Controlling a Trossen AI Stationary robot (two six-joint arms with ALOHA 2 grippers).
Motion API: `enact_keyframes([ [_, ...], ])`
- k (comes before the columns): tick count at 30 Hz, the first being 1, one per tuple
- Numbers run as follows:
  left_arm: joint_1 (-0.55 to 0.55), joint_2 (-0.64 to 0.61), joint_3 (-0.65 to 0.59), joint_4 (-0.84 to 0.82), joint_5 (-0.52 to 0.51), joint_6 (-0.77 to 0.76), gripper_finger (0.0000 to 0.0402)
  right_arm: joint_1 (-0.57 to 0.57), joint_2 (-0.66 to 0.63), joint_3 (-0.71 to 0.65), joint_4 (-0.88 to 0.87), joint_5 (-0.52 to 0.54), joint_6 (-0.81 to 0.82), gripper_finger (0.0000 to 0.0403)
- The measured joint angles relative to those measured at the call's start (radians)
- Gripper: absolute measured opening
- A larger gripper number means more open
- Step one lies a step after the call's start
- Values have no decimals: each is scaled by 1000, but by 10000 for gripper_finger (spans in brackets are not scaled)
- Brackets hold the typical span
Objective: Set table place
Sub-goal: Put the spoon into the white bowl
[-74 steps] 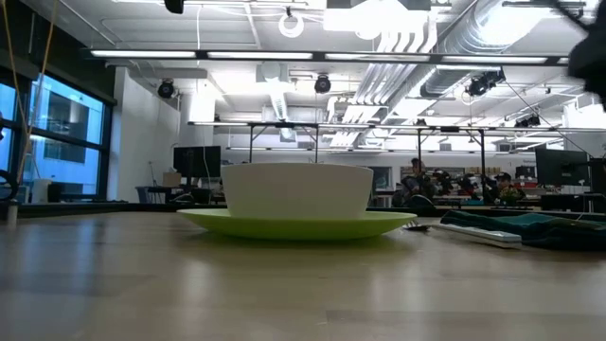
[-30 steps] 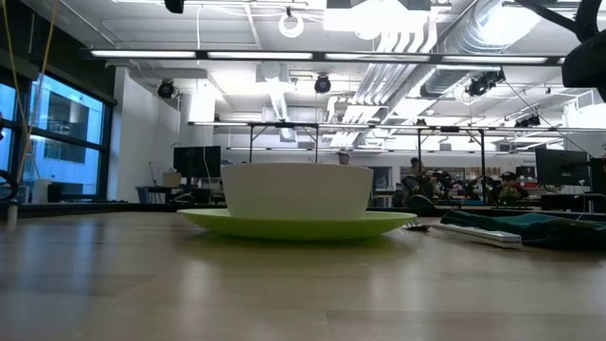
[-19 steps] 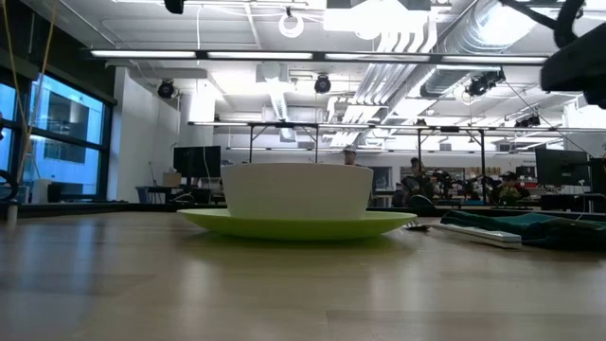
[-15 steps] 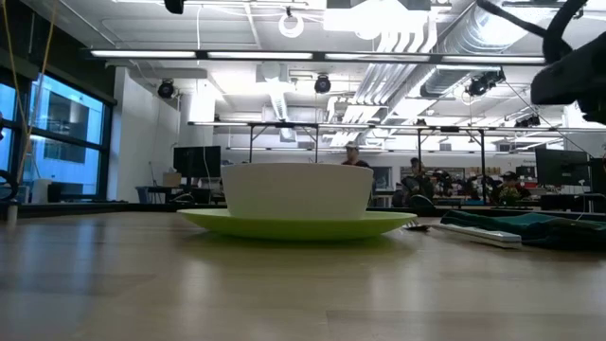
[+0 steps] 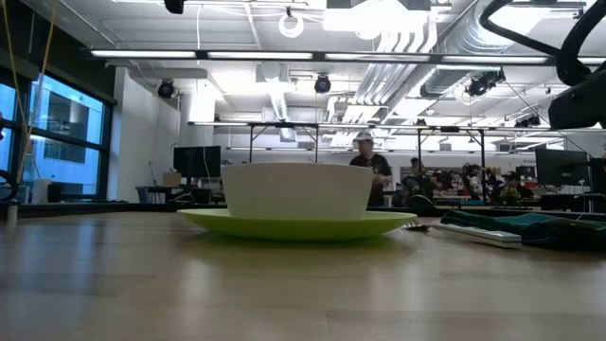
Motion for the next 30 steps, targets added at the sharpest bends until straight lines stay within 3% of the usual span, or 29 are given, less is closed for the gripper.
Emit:
enact_keyframes([
  [11, 0, 1, 0, 0, 0, 1, 276, 15, -19, 57, -102, -42, 7, 229],
  [30, 0, 2, 0, 3, -1, 8, 276, 11, -15, -98, 83, -38, 14, 224],
])
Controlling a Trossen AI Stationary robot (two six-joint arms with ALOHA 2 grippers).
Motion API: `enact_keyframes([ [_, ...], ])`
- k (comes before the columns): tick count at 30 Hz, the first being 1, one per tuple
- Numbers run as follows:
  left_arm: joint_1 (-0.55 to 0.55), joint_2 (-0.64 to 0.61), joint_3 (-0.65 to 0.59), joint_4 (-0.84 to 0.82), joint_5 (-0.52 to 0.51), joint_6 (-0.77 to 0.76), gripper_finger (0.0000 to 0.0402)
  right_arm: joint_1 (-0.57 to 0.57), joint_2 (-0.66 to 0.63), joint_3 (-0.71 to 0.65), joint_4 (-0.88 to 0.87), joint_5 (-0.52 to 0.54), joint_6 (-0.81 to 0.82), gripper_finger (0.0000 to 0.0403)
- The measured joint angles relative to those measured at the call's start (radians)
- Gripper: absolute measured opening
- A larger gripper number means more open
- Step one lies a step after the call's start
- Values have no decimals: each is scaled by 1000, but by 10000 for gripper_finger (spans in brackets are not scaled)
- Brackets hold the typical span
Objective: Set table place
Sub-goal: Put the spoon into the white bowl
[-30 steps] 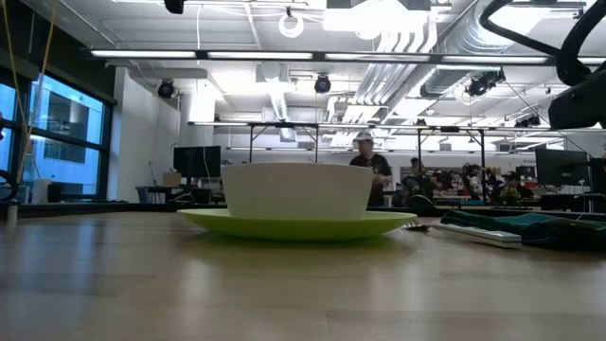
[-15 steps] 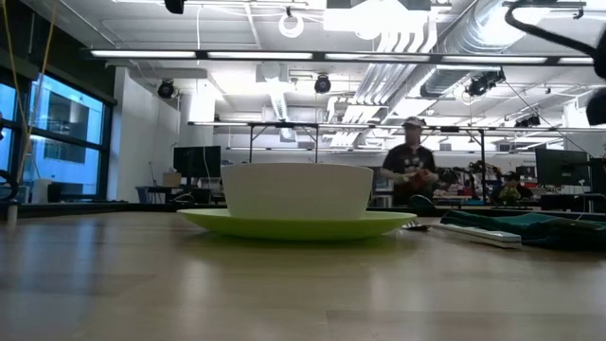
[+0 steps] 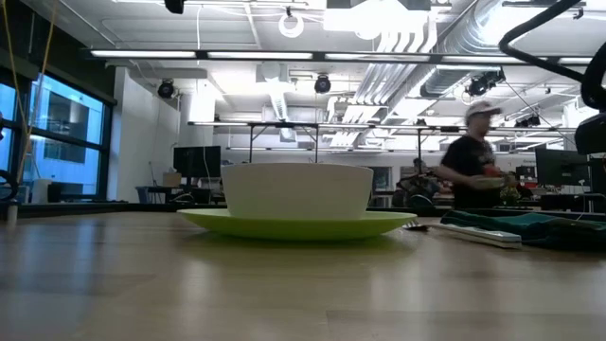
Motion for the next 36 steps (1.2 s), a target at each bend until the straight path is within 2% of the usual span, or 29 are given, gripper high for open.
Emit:
enact_keyframes([
  [4, 0, 0, 0, 1, -6, 0, 276, -16, 1, 0, -1, -4, -2, 193],
  [10, 0, 0, 0, 1, -7, -1, 276, -24, 3, 0, 0, 1, -8, 106],
  [14, 0, 0, 0, 1, -7, -8, 276, -24, 3, 1, 1, 3, -13, 70],
  [19, 0, 0, 0, 1, -7, -8, 276, -24, 4, 3, 4, 1, -20, 53],
  [28, 0, 0, 0, 1, -7, -9, 276, -24, 1, 3, 4, -4, -25, 48],
  [36, 0, 0, 0, 1, -7, -10, 276, -20, -21, -2, -10, -5, -44, 5],
])
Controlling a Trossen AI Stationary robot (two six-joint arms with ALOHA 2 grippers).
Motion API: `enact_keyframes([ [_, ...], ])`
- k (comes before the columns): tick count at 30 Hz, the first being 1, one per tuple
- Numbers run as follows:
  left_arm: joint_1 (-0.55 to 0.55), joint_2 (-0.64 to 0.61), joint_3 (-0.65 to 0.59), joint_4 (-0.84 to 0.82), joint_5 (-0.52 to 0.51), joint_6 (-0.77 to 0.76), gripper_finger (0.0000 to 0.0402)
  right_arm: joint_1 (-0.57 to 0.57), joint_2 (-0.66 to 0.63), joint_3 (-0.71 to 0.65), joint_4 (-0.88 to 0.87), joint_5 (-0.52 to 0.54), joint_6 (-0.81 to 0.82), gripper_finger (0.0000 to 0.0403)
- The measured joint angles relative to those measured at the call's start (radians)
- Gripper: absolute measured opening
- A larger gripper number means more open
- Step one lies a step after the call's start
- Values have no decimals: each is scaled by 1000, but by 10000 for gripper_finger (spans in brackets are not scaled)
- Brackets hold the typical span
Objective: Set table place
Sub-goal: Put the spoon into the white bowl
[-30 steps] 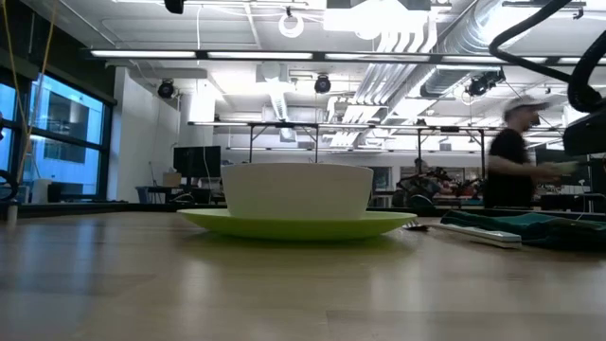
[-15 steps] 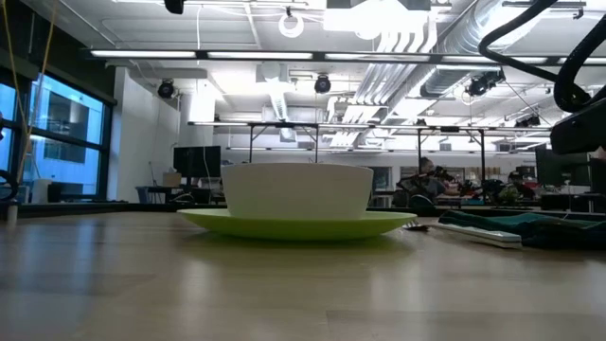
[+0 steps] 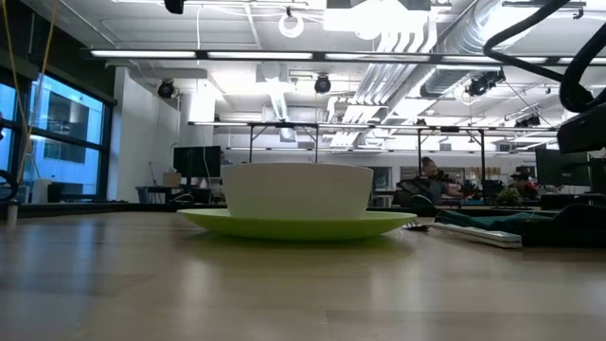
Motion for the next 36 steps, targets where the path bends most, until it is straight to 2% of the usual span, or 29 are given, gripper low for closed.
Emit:
enact_keyframes([
  [7, 0, 0, 0, 0, 0, 0, 276, 41, -15, 2, 29, -36, 8, 3],
  [12, 0, 0, 0, 0, 0, 0, 276, 79, -52, 60, -34, -37, -27, 2],
  [19, 0, 0, 0, 0, 0, 1, 276, 111, -169, 114, -92, -39, -232, 1],
  [25, 0, 0, 0, -1, 12, -6, 276, 65, -306, 121, -101, -39, -496, 0],
  [29, 0, 0, 0, -2, 97, -50, 276, -24, -383, 121, -105, -36, -689, 0],
  [36, 0, -1, 0, -14, 393, -195, 276, -255, -421, 121, -86, -31, -1022, 0],
])
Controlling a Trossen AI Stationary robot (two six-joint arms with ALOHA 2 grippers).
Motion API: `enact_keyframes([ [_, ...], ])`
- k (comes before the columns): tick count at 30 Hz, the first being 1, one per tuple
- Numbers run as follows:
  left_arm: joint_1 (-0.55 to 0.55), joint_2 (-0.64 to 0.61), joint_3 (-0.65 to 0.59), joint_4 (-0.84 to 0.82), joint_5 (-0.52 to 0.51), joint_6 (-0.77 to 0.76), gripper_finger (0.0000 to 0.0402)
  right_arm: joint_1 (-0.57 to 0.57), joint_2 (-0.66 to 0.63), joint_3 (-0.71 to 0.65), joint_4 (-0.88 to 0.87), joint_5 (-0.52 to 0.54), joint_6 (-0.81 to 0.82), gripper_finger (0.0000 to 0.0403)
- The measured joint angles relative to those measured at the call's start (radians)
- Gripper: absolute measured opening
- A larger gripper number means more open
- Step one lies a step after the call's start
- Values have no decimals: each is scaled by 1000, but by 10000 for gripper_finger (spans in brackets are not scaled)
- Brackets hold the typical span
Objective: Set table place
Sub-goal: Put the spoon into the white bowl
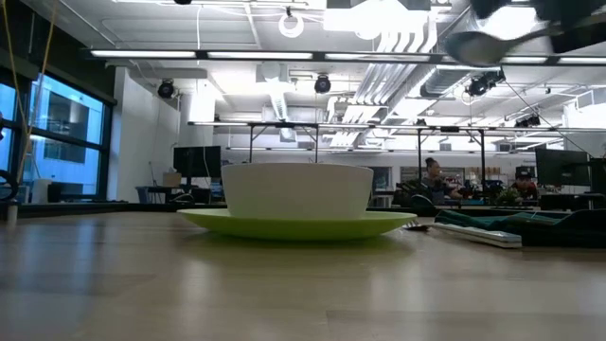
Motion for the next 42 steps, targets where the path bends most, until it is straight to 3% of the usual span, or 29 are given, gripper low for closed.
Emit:
enact_keyframes([
  [5, -13, 0, 0, -50, 49, -55, 276, -150, 0, 0, 96, -10, -257, 0],
  [16, -122, 84, 0, -25, -259, 76, 276, -378, 2, 173, 8, -11, -823, 0],
  [23, -146, 133, 0, -11, -377, 103, 276, -432, 2, 308, -116, -9, -1094, 0],
  [32, -144, 138, 0, 7, -393, 124, 276, -438, 3, 340, -129, -9, -1135, 0],
  [42, -144, 138, 0, 16, -391, 111, 276, -438, 44, 340, -102, -35, -1055, 0],
])
